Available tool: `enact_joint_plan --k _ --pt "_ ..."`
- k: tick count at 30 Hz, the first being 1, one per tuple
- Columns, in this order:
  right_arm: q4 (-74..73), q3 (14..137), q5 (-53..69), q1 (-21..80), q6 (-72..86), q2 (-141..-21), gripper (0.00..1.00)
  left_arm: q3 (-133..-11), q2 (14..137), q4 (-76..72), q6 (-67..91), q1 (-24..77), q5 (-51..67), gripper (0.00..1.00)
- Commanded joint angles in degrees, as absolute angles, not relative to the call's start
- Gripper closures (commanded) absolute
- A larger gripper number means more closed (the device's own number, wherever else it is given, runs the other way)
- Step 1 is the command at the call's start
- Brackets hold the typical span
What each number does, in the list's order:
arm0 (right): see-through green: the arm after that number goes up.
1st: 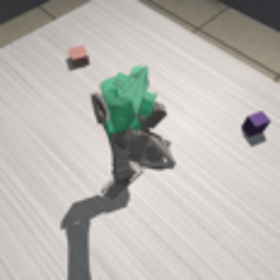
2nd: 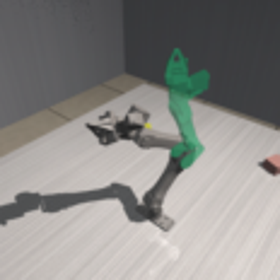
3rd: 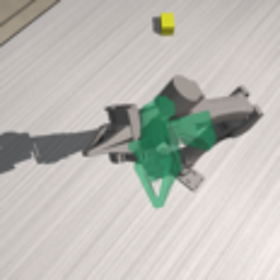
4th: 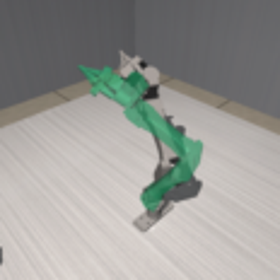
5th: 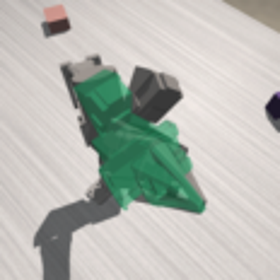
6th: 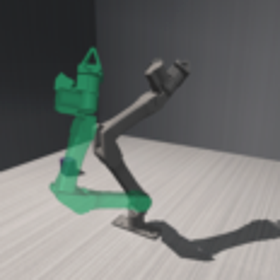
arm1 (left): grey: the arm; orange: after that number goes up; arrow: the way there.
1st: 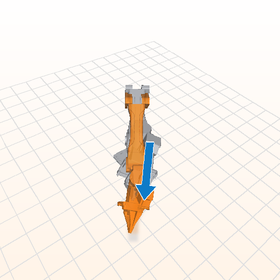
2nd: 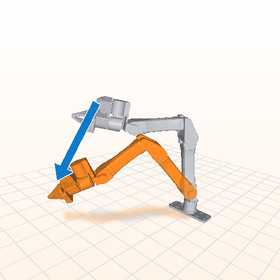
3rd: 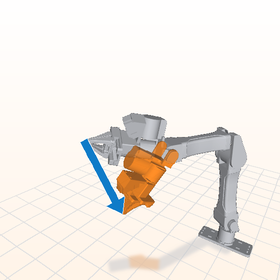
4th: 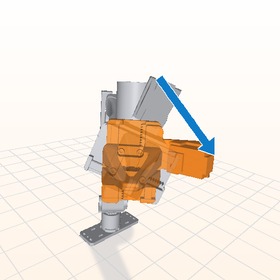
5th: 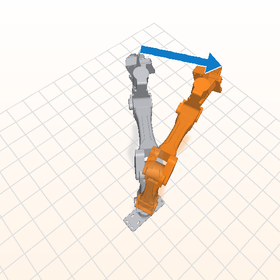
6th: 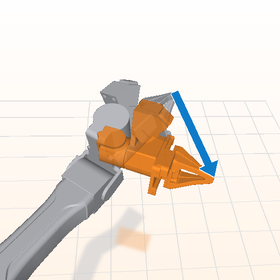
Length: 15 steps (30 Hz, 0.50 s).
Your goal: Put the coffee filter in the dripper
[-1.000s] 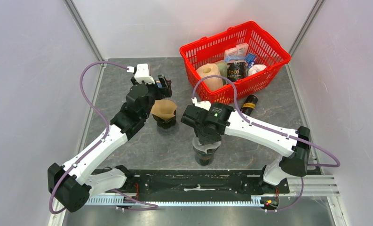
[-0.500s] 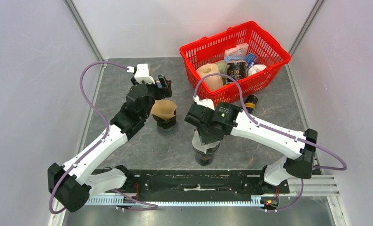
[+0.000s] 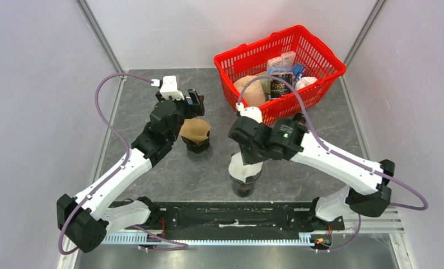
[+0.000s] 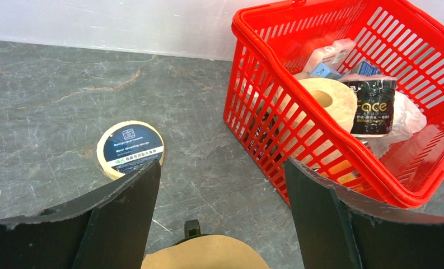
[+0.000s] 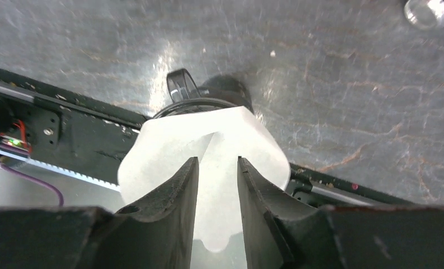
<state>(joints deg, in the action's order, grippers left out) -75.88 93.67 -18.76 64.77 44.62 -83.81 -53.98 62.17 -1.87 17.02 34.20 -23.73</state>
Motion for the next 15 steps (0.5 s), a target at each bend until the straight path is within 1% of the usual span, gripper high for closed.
enact_joint_plan --k 1,3,5,8,11,15 --pt "-75.36 99.88 -28.50 64.82 42.36 -78.59 0.60 -53.79 60.64 -4.13 15.96 33.95 -24.61 0.12" --pt "-75.16 100.46 -34.91 64.14 42.00 -76.87 0.58 -53.85 60.49 -3.89 16.01 33.93 -24.70 0.12" --pt "-75.10 99.79 -40.99 61.24 42.00 -75.01 0.57 -54.24 60.64 -3.42 16.49 33.93 -25.47 0.12" --pt "-71.82 96.81 -48.05 53.46 40.93 -72.16 0.56 -55.55 61.47 -0.81 17.61 33.29 -26.36 0.12" --pt "-61.10 89.30 -50.84 44.47 35.64 -67.26 0.48 -56.46 62.51 2.21 20.63 30.81 -25.62 0.12" --pt "-49.23 80.01 -40.71 26.73 30.87 -63.01 0.29 -57.13 63.47 5.10 26.76 23.09 -20.20 0.12"
